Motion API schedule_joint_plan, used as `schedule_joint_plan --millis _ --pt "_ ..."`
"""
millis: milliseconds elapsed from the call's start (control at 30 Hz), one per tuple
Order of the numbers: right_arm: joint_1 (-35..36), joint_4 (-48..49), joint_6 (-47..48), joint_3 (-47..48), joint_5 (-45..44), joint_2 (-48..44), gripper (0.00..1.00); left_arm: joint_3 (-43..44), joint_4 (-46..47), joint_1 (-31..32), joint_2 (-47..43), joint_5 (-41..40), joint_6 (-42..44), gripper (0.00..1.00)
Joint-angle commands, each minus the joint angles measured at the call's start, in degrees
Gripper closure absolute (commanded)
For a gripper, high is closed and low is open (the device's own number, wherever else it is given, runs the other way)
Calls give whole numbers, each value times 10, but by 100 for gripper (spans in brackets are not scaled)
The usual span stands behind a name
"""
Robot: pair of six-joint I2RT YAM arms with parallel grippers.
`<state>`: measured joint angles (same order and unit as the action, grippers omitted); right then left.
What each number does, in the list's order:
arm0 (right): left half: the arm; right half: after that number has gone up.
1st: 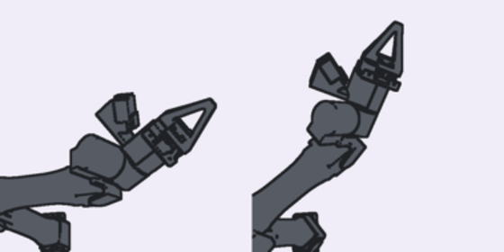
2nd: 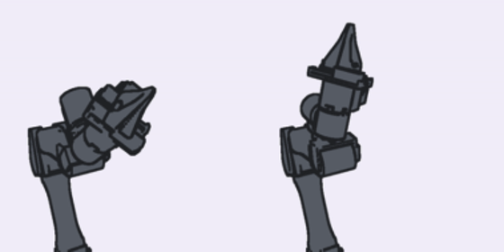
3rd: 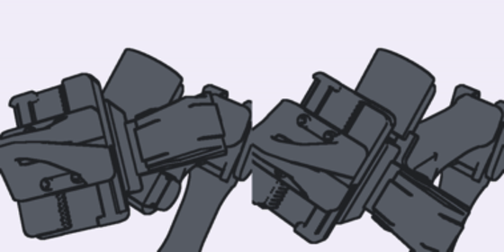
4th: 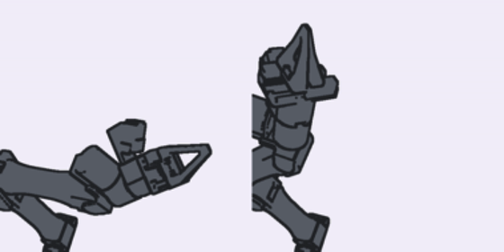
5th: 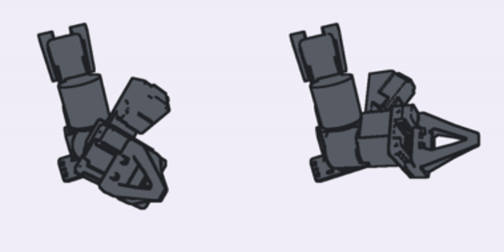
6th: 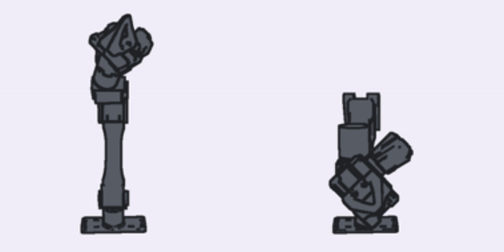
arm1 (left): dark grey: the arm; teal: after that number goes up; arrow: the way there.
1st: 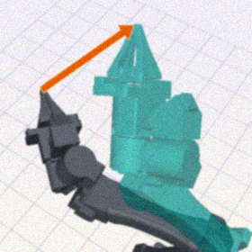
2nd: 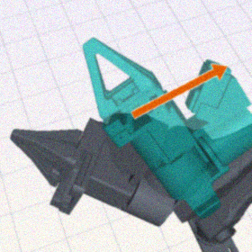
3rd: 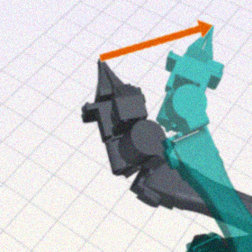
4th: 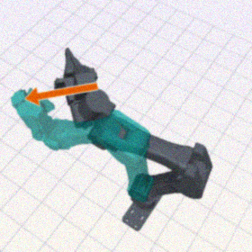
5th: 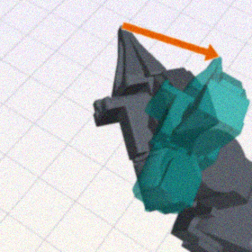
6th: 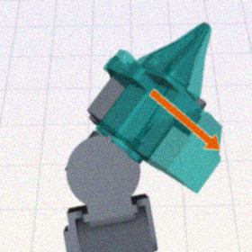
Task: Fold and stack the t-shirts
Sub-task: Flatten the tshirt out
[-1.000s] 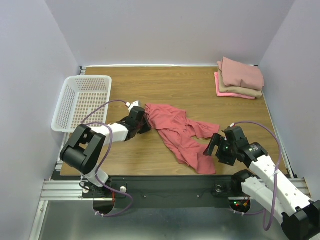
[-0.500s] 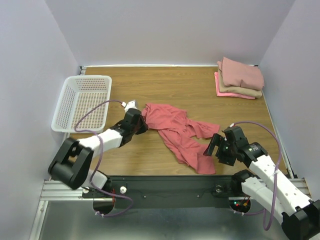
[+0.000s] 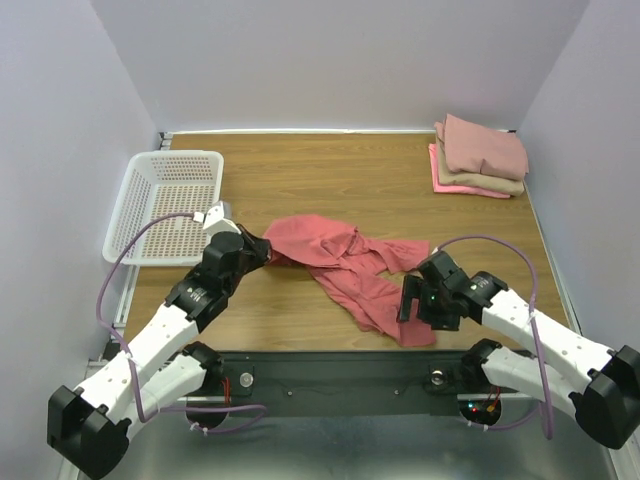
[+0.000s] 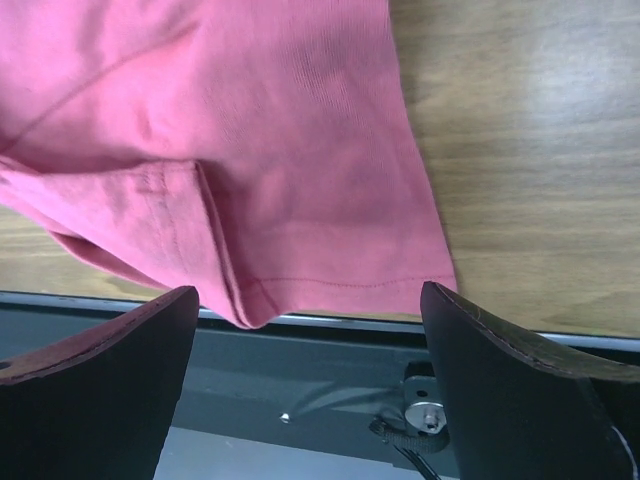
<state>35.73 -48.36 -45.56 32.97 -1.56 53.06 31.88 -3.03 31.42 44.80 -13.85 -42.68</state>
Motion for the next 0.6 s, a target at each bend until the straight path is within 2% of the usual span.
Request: schedule_joint_plan --millis 0,233,400,567 --pt "24 -20 -39 18 -59 -10 3 53 -142 1 -11 -105 -63 100" --pt "24 -64 -124 12 -143 -13 4 86 -225 1 -41 -172 -105 100" --pt "23 -23 -149 40 -228 27 3 81 -251 1 -52 -177 -120 100" --pt "20 49 -124 132 -294 121 0 74 -259 1 -56 -174 -119 100"
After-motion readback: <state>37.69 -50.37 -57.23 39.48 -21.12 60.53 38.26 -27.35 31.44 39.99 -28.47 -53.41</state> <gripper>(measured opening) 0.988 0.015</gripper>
